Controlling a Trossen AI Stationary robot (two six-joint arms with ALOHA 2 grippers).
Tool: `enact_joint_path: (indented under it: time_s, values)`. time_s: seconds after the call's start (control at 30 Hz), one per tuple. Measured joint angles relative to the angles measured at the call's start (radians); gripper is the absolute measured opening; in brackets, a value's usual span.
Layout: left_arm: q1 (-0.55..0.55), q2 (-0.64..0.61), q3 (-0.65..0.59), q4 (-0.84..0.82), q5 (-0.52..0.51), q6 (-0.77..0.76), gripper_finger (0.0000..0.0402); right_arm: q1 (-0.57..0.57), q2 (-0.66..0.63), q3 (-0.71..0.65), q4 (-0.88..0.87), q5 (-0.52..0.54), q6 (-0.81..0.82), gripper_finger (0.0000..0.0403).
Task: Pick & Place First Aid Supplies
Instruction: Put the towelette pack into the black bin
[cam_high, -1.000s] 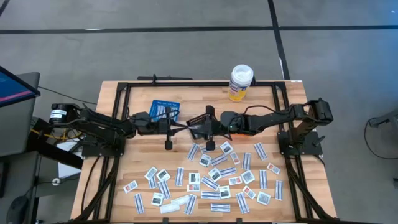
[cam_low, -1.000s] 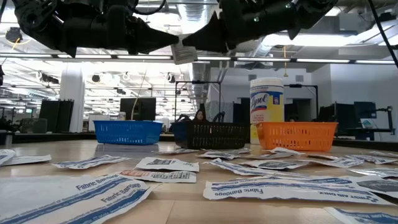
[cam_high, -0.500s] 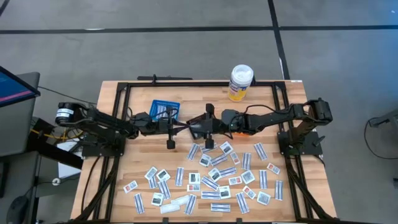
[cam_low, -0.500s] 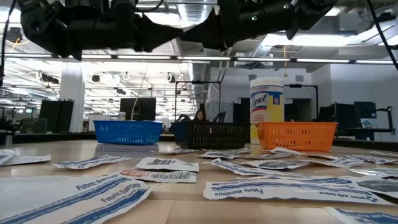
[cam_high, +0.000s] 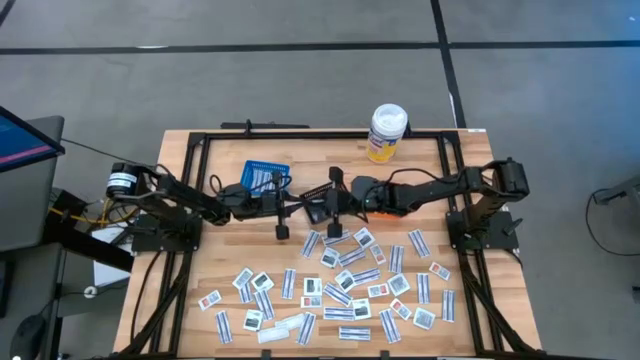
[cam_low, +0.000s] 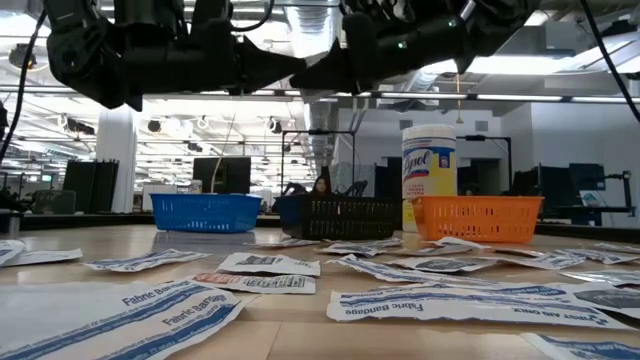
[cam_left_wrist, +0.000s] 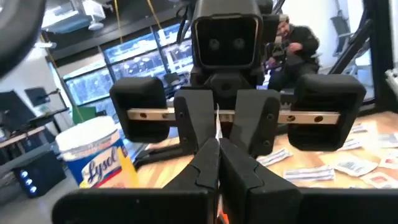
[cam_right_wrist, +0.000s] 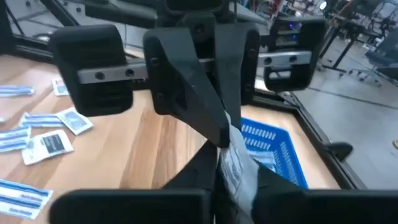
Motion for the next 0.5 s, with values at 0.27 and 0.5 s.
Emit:
enact_joint_path:
  time_s: [0.27,0.5]
  values:
    - [0.0,0.0,0.0,-0.012,-0.01,0.0,0.0008,0.001,-0.002,0.0,-0.018,0.01,-0.001,0.0004]
    - [0.0,0.0,0.0,-0.014,-0.017,0.0,0.0006,0.016,-0.002,0.0,-0.023,0.039,0.0,0.0047]
